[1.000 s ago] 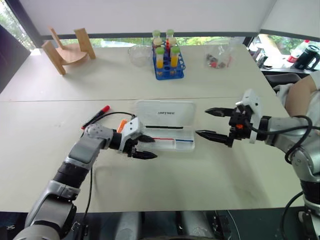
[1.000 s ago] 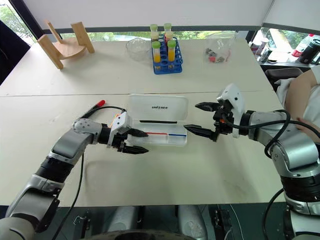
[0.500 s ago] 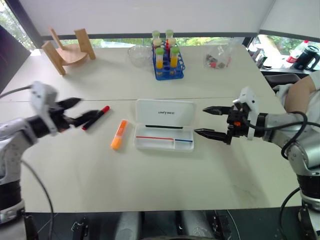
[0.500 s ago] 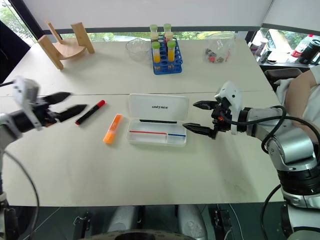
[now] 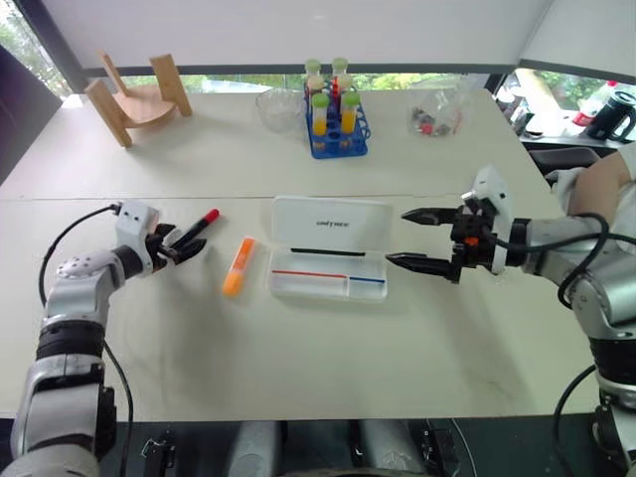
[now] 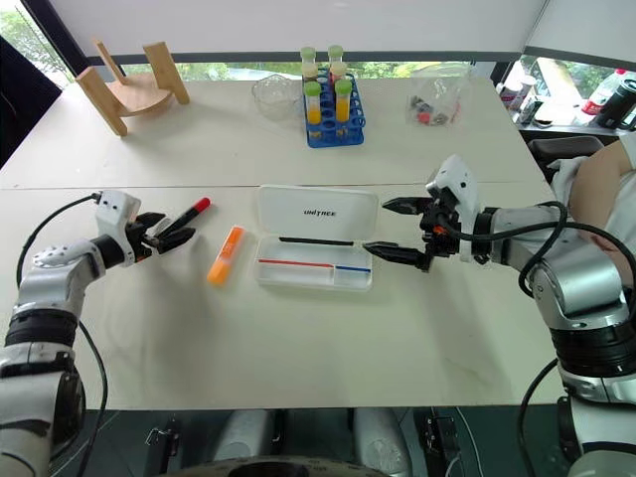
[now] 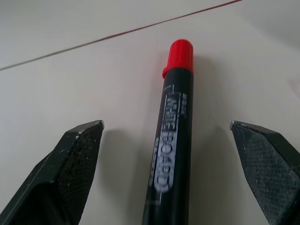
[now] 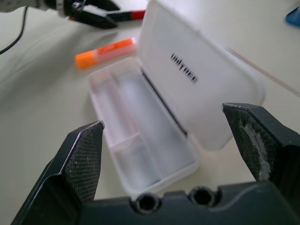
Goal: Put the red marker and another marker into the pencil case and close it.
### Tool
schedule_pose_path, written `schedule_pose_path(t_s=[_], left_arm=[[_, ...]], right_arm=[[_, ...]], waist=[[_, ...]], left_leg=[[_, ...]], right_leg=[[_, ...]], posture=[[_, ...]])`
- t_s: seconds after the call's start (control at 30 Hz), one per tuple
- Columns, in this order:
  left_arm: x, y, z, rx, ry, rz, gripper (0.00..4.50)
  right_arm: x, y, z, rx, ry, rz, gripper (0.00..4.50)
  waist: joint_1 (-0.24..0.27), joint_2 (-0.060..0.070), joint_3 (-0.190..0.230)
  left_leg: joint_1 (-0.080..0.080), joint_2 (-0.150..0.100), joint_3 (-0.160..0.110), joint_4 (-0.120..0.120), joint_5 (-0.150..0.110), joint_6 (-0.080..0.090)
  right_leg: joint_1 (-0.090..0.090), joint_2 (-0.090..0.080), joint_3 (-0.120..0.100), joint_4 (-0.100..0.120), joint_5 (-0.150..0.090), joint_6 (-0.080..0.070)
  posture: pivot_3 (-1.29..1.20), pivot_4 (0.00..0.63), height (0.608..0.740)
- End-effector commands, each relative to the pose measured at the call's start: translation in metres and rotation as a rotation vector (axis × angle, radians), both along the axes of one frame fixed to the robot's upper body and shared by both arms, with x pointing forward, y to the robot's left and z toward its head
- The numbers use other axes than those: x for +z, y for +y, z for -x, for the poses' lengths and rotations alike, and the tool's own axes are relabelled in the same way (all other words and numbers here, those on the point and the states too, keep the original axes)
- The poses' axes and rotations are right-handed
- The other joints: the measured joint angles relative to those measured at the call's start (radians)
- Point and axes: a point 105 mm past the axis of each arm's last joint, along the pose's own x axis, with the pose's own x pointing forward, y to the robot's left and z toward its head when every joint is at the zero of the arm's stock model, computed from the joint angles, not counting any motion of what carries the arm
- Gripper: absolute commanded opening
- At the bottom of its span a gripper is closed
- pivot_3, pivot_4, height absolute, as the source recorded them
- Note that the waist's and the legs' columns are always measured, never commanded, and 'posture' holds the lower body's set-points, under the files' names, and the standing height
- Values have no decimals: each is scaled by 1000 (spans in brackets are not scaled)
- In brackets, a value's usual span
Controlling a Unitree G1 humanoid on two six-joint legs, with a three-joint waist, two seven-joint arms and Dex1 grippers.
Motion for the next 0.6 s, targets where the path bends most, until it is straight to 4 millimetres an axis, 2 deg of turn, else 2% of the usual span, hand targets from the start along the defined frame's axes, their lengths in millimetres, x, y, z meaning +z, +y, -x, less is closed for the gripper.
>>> schedule_pose_path(t_s=[0.03, 0.1, 0.27, 0.3, 0.33, 0.4, 0.47, 0.53, 0.6], left_arm=[[-2, -4, -5, -46, 2, -43, 4228], [-4, -6, -7, -61, 13, -61, 3590], [-5, -10, -6, -122, 25, -54, 1032], [-4, -10, -5, -132, 23, -51, 566], [-1, -12, -4, -153, 15, -47, 307], [11, -19, -1, -221, -13, -20, 310], [32, -30, 2, -289, -59, 23, 310], [70, -56, 13, -456, -139, 52, 310], [95, -81, 29, -615, -170, 77, 310]], right_arm=[[14, 3, 15, 54, -26, -7, 4500], [14, 3, 17, 55, -23, -3, 4500], [17, 5, 25, 76, -16, -9, 4500], [18, 5, 26, 78, -16, -10, 4500], [18, 5, 27, 79, -17, -10, 4500], [19, 4, 29, 76, -20, -10, 4500], [21, 2, 30, 66, -26, -8, 4500], [22, -1, 29, 43, -40, 3, 4500], [23, -3, 30, 29, -49, 4, 4500]], waist=[[-2, 0, 0], [-2, 0, 0], [-1, 0, 0], [0, 0, 0], [0, 0, 0], [0, 0, 0], [-1, 0, 0], [0, -1, 1], [1, -2, 1]], left_leg=[[0, 0, 0, 0, 0, 0], [0, 0, 0, 1, 0, 0], [1, 0, 0, 1, 0, 0], [1, 0, 0, 1, 0, 0], [1, 0, 0, 1, 0, 0], [1, 0, 0, 1, 0, 0], [0, 0, 0, 1, 0, 0], [0, 0, -1, 1, 0, 0], [-3, 1, -2, 2, 0, 0]], right_leg=[[0, 0, 0, 0, 0, 0], [0, 0, 0, 1, 0, 0], [2, 0, 0, 1, 0, 0], [2, 0, 0, 1, 0, 0], [1, 0, 0, 1, 0, 0], [1, 0, 0, 1, 0, 0], [1, 0, 0, 1, 0, 0], [0, 0, 0, 1, 0, 0], [-1, 0, -1, 1, 0, 0]], posture=[[0, 150, 740], [0, 150, 740], [0, 150, 740], [0, 150, 740], [0, 150, 740], [0, 150, 740], [0, 150, 740], [0, 150, 740], [0, 150, 740]])
